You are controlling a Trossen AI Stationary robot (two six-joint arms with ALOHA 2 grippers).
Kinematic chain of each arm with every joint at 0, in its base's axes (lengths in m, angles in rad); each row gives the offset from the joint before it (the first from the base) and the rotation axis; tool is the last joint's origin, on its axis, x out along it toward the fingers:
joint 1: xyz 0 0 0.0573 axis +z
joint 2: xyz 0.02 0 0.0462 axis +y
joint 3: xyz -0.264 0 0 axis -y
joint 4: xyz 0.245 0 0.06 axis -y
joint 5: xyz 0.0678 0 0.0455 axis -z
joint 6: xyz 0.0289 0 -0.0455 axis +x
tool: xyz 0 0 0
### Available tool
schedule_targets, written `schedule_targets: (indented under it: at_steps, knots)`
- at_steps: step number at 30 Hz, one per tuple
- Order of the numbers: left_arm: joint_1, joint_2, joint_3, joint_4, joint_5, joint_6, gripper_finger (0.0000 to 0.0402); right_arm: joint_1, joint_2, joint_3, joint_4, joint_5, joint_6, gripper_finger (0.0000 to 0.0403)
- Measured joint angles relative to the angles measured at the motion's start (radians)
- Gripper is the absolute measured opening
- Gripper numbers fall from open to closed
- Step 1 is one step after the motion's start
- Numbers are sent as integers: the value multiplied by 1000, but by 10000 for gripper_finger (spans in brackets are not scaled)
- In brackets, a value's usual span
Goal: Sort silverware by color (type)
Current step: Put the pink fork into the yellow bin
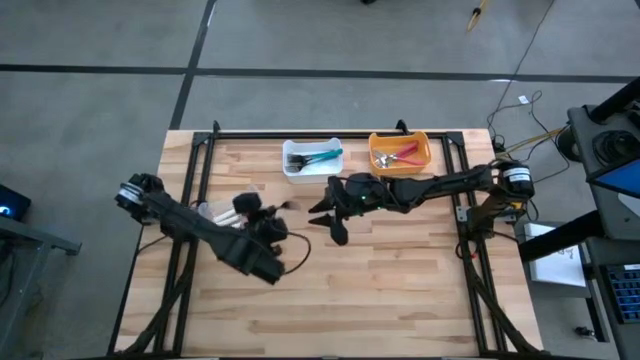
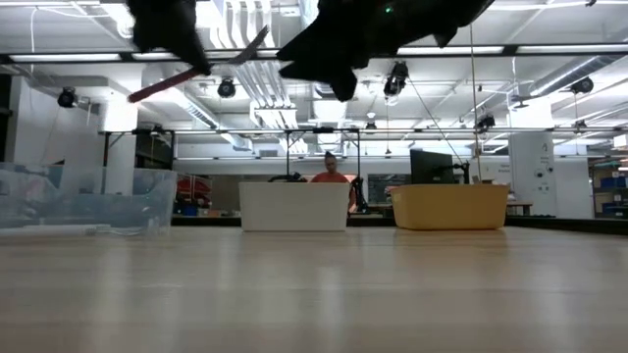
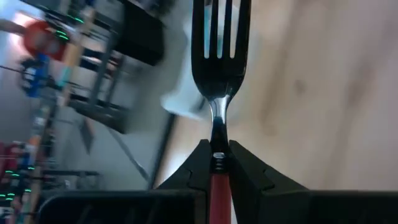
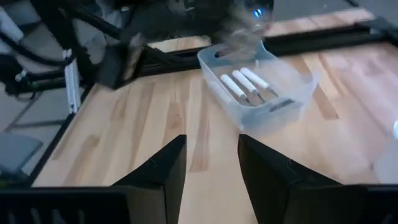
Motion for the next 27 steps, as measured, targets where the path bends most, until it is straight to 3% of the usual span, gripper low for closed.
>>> schedule_targets:
  at_steps: [5,12,19,27]
  knots:
    - [93,-1,107,64,-124,220,15,0,-120,-35,-87,74,-80,137]
    - [244,-8,162,418,-62,668,15,11,-331,-157,-148,279,-149,137]
    - [359,-22,11,1004,77,901,15,10,-471,-338,-45,395,-125,137]
    - [407,-19,-212,1621,100,959,15,10,-497,-496,224,569,-208,137]
